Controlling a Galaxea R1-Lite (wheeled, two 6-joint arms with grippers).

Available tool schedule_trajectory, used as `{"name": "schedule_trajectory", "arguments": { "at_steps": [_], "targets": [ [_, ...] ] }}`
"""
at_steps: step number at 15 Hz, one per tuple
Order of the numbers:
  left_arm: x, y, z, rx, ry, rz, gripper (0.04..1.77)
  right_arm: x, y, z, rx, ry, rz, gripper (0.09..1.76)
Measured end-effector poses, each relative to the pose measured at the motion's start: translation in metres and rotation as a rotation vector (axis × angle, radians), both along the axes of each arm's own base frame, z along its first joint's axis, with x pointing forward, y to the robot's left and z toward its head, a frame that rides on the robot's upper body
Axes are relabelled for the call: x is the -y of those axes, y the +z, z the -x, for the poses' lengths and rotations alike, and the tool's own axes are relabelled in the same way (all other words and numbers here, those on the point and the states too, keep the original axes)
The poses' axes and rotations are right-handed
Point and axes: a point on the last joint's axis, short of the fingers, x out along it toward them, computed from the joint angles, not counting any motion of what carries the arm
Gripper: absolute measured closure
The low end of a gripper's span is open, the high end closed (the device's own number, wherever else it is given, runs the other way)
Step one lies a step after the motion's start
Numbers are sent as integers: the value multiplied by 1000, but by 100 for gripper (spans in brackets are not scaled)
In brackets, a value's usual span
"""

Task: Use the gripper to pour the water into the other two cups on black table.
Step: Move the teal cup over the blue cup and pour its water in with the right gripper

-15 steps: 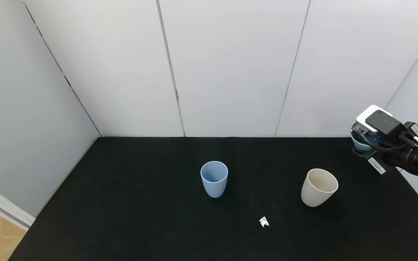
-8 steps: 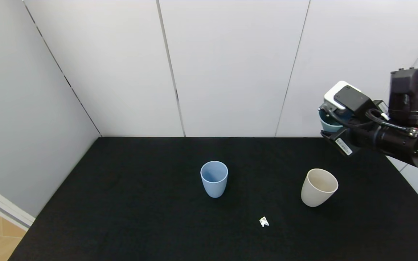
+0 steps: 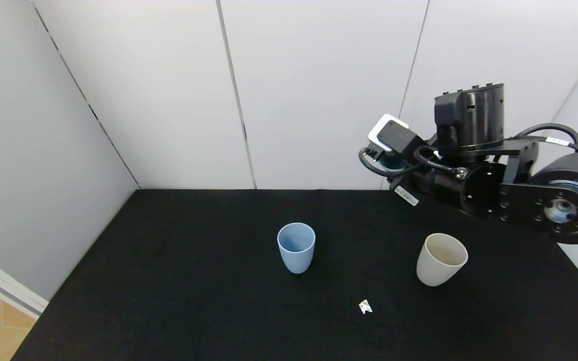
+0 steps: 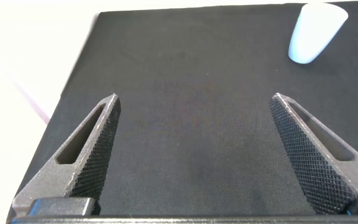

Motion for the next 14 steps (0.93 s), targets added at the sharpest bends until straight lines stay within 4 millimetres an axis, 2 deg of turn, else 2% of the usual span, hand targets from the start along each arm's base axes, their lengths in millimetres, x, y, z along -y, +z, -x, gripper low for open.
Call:
{"name": "schedule_trajectory", "arguments": {
  "at_steps": [8,14],
  "targets": [
    [0,0,0,0,0,0,9,-56,-16,-1,18,63,213,65],
    [0,0,0,0,0,0,9,-94,-32,-7,22,96,274,65]
  ]
}}
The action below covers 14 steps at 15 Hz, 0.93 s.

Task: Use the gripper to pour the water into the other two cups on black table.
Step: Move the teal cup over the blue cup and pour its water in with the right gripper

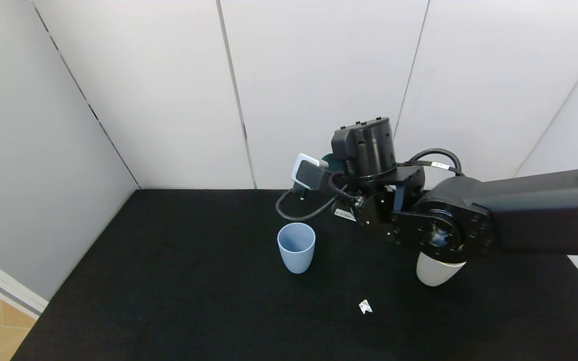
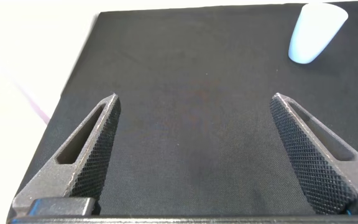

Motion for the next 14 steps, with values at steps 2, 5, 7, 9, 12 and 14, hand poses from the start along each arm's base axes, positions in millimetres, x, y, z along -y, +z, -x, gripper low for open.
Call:
{"name": "schedule_trajectory", "arguments": {
  "at_steps": [2,5,7,9,12,14],
  "targets": [
    [0,0,0,0,0,0,9,-8,-8,-3,-8,13,34,65],
    [0,0,0,0,0,0,9,-15,-23,-8,-25,28,86,65],
    [0,0,0,0,0,0,9,-20,-30,-9,-34,38,120,65],
    [0,0,0,0,0,0,9,-24,-36,-10,-36,36,158,65],
    [0,0,0,0,0,0,9,-29,-40,-12,-32,48,210,65],
    [0,0,0,0,0,0,9,-31,-40,-13,-26,58,245,65]
  ]
}}
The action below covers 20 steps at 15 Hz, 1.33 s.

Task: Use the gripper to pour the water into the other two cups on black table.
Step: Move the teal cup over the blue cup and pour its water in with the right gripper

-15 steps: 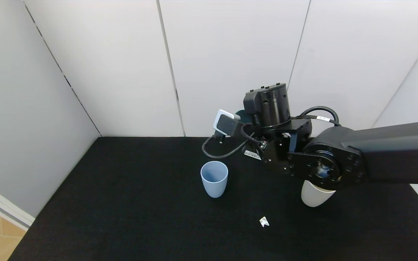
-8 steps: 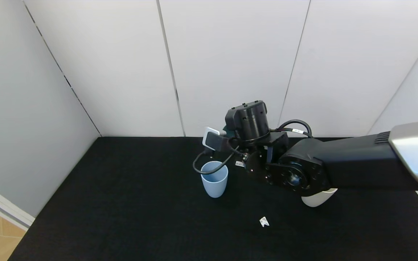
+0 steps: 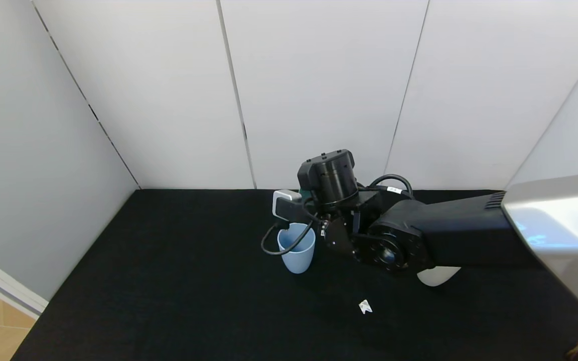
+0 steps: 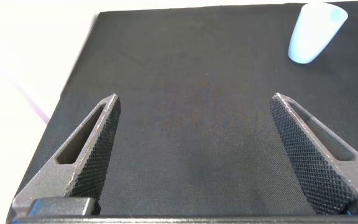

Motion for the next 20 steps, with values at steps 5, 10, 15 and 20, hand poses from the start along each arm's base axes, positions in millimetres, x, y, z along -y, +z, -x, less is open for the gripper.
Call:
{"name": "schedule_trajectory", "arguments": {
  "at_steps": [5,10,15,20],
  "targets": [
    [0,0,0,0,0,0,9,-7,-7,3,3,8,81,65],
    [0,0,0,0,-1,0,9,-14,-8,1,38,28,154,65],
    [0,0,0,0,0,0,9,-18,-8,-3,84,48,228,65],
    [0,0,0,0,-1,0,9,-24,-8,-8,173,73,305,65]
  ]
}}
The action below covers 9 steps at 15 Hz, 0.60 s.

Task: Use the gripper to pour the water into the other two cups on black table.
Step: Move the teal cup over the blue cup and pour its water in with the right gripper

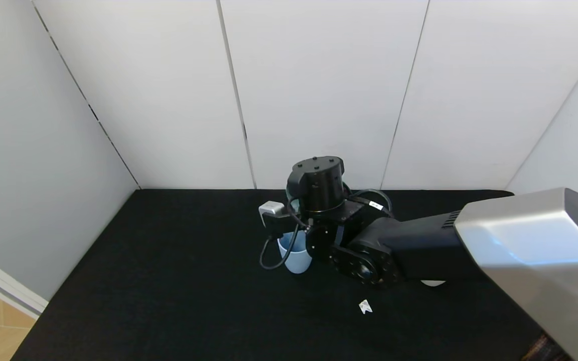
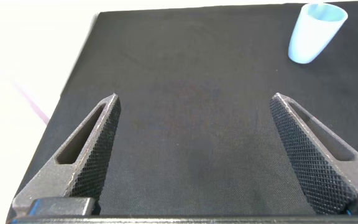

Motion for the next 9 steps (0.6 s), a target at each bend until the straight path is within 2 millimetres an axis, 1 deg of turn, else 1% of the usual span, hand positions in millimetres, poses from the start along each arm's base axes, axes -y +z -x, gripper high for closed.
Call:
{"name": "schedule_trajectory", "arguments": {
  "at_steps": [4,9],
  "targets": [
    [0,0,0,0,0,0,9,-2,-4,-1,7,8,38,65],
    [0,0,0,0,0,0,9,-4,-4,2,9,17,58,65]
  ]
}}
